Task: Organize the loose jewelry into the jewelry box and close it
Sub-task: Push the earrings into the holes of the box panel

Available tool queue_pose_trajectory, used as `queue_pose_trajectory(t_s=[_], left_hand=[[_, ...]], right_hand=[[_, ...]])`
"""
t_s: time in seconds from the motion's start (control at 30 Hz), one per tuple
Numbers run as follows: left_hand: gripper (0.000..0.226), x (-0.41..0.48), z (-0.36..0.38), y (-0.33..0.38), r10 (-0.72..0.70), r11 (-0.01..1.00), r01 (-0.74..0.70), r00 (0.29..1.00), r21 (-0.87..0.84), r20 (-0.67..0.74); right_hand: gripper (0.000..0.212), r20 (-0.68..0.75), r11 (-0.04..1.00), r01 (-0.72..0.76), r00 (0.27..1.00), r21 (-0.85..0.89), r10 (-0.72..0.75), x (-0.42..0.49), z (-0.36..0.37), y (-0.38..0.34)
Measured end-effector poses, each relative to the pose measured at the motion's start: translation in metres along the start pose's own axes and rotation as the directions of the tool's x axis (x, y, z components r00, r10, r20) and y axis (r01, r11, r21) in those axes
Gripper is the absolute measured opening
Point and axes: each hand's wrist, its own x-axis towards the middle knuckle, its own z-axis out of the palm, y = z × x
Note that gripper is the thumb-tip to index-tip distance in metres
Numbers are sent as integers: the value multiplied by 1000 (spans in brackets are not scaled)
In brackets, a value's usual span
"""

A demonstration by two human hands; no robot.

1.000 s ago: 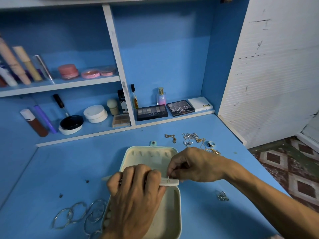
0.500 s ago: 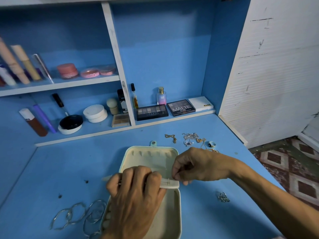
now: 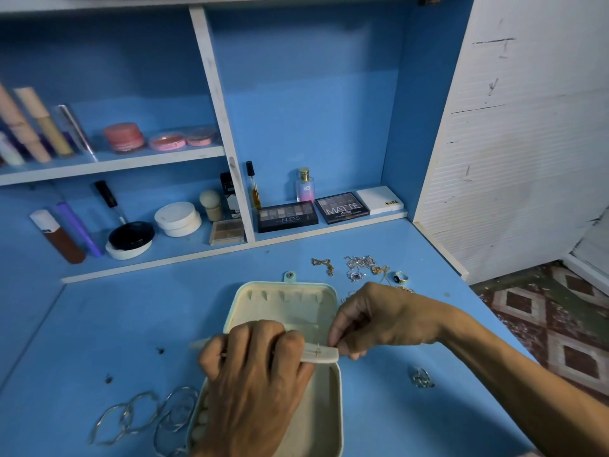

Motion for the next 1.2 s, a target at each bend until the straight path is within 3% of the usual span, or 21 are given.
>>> queue_pose_trajectory(t_s=[0.27, 0.43, 0.57, 1.07, 1.2], left_hand=[[44, 1, 1, 1, 3, 1000, -3, 1000, -3, -11], [41, 1, 1, 1, -1, 1000, 1, 1000, -7, -30], [39, 2, 1, 2, -4, 1000, 4, 999, -5, -41], [43, 2, 3, 4, -11, 999, 12, 1000, 48, -22], [46, 2, 4, 4, -20, 997, 22, 999, 68, -28]], right_hand=[[3, -67, 948, 11, 997, -319, -34, -4, 2, -4], [11, -204, 997, 49, 977, -52, -59, 0, 2, -7], [2, -226, 988, 20, 974, 150, 14, 6, 13, -7], [6, -238, 915, -79, 953, 395, 185, 7, 29, 5], [12, -252, 924, -64, 953, 377, 169, 6, 33, 7]])
